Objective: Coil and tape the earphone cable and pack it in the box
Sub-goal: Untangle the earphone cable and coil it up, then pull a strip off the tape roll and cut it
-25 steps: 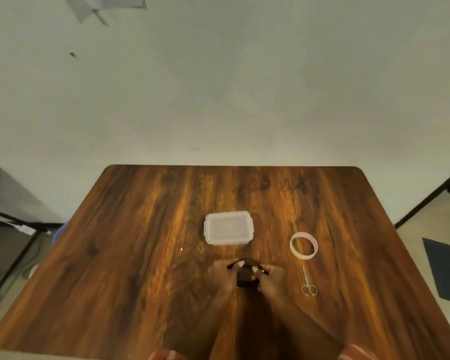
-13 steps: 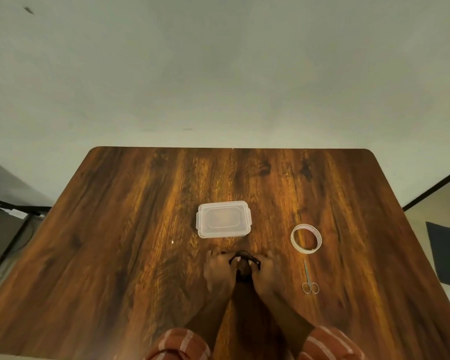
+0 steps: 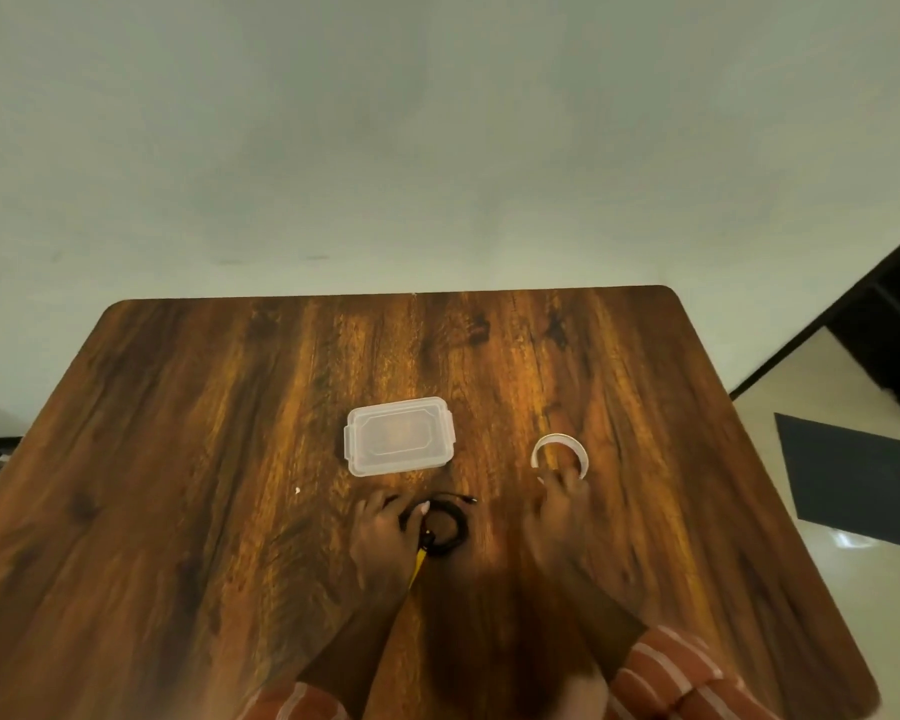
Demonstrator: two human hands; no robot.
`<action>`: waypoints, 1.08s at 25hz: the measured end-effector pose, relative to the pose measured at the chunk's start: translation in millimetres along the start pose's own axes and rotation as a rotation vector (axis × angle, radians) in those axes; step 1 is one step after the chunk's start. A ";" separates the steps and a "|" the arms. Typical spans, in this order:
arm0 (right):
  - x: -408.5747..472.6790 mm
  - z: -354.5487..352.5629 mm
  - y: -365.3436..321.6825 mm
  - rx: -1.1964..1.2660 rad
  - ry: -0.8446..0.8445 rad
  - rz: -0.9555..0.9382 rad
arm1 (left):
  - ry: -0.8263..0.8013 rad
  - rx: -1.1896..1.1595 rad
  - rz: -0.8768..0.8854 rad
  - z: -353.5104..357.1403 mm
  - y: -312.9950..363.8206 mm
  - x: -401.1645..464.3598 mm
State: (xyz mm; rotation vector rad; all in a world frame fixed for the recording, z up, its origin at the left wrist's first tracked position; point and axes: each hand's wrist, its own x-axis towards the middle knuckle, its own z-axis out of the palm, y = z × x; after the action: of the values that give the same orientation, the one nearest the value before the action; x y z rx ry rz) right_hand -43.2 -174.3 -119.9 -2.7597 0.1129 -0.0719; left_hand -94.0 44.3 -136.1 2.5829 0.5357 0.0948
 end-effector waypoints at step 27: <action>9.3 -176.8 -125.1 1.157 -0.455 -0.147 | -0.167 -0.797 0.288 -177.0 112.2 30.3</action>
State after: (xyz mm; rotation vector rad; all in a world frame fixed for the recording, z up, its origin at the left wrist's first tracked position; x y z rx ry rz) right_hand -36.8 -124.1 90.9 -1.5676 -0.1985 0.3429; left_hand -55.2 47.4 72.1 1.8417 0.0297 0.1516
